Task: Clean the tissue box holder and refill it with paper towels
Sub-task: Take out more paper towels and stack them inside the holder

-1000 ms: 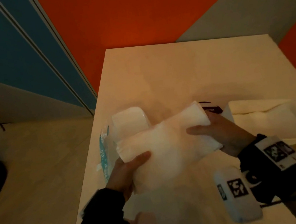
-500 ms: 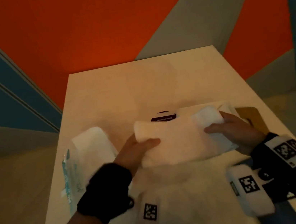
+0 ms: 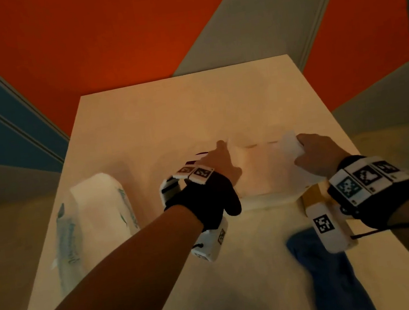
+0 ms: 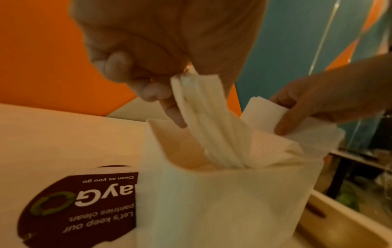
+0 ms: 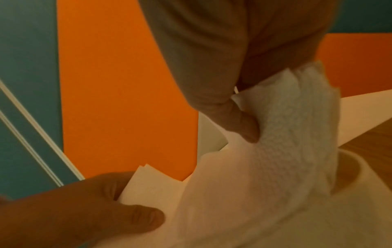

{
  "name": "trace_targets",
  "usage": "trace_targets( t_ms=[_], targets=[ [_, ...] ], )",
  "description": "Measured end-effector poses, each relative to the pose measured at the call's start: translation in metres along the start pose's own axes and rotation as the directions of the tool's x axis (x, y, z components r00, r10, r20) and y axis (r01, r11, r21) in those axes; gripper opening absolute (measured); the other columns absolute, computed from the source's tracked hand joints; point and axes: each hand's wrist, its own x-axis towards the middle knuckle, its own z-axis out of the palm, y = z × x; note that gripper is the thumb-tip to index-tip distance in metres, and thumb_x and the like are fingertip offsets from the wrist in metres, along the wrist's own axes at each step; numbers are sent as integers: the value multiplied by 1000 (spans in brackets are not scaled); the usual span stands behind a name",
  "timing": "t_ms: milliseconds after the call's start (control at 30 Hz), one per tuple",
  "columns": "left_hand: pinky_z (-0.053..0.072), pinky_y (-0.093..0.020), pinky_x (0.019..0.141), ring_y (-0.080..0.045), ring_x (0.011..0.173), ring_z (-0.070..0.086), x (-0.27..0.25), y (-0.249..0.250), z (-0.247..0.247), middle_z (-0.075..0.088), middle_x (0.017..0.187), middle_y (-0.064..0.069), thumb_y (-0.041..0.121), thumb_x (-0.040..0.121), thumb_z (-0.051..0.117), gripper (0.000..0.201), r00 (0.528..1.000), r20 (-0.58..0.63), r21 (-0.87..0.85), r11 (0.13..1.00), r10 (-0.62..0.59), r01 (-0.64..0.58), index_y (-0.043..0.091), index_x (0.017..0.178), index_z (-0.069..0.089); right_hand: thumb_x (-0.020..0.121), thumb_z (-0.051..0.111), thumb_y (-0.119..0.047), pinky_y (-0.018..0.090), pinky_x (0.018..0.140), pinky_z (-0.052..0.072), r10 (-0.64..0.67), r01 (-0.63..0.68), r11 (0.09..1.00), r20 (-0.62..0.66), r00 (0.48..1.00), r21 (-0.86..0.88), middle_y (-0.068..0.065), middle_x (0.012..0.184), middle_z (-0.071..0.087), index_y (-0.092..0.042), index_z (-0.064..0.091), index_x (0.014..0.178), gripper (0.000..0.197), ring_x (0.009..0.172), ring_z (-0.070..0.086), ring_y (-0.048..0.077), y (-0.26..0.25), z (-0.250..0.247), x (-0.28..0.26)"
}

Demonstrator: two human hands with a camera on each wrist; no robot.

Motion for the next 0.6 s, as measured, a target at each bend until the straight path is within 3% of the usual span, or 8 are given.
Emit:
trace_targets(
  t_ms=[133, 200, 267, 333, 433, 600],
  targets=[
    [40, -39, 84, -32, 99, 57, 6, 2, 14, 59, 112, -11, 36, 86, 51, 59, 995, -52, 327, 943, 87, -66, 14, 132, 22, 89, 49, -6, 36, 93, 38, -51, 51, 998, 3, 999, -40, 21, 133, 47, -1, 41, 127, 39, 121, 44, 35, 0, 5, 11],
    [37, -39, 90, -32, 105, 53, 7, 1, 19, 55, 118, -12, 36, 87, 50, 57, 992, -67, 396, 915, 109, -74, 13, 131, 22, 89, 47, -5, 39, 99, 37, -52, 53, 998, 23, 998, -38, 20, 139, 41, -7, 23, 141, 57, 127, 40, 35, -2, 9, 13],
    [36, -39, 91, -32, 108, 51, 8, -1, 24, 51, 125, -12, 36, 88, 48, 59, 991, -52, 440, 893, 127, -91, 11, 133, 19, 89, 47, -2, 40, 95, 41, -79, 79, 996, 15, 997, -34, 22, 136, 44, -13, 9, 145, 70, 122, 44, 36, -3, 15, 13],
    [36, -39, 91, -32, 109, 51, 9, -2, 27, 49, 129, -11, 33, 88, 48, 59, 990, -40, 437, 894, 132, -101, 10, 134, 18, 88, 48, 0, 40, 88, 45, -123, 123, 991, -3, 992, -54, 23, 131, 48, -16, 1, 146, 77, 115, 50, 37, -2, 20, 11],
    [38, -40, 93, -32, 108, 53, 7, -3, 29, 48, 131, -11, 33, 88, 48, 62, 993, -39, 410, 908, 109, -83, 11, 136, 15, 89, 47, 1, 42, 88, 45, -166, 164, 981, -8, 986, -105, 21, 133, 45, -19, -3, 146, 79, 114, 51, 36, -1, 25, 12],
    [36, -43, 97, -32, 117, 47, 3, -4, 27, 47, 136, -10, 41, 89, 44, 66, 998, -46, 336, 941, 50, -32, 16, 140, 10, 90, 53, -9, 42, 88, 44, -229, 219, 964, -52, 972, -149, 19, 130, 45, -18, 11, 145, 70, 114, 50, 36, 2, 21, 10]
  ],
)
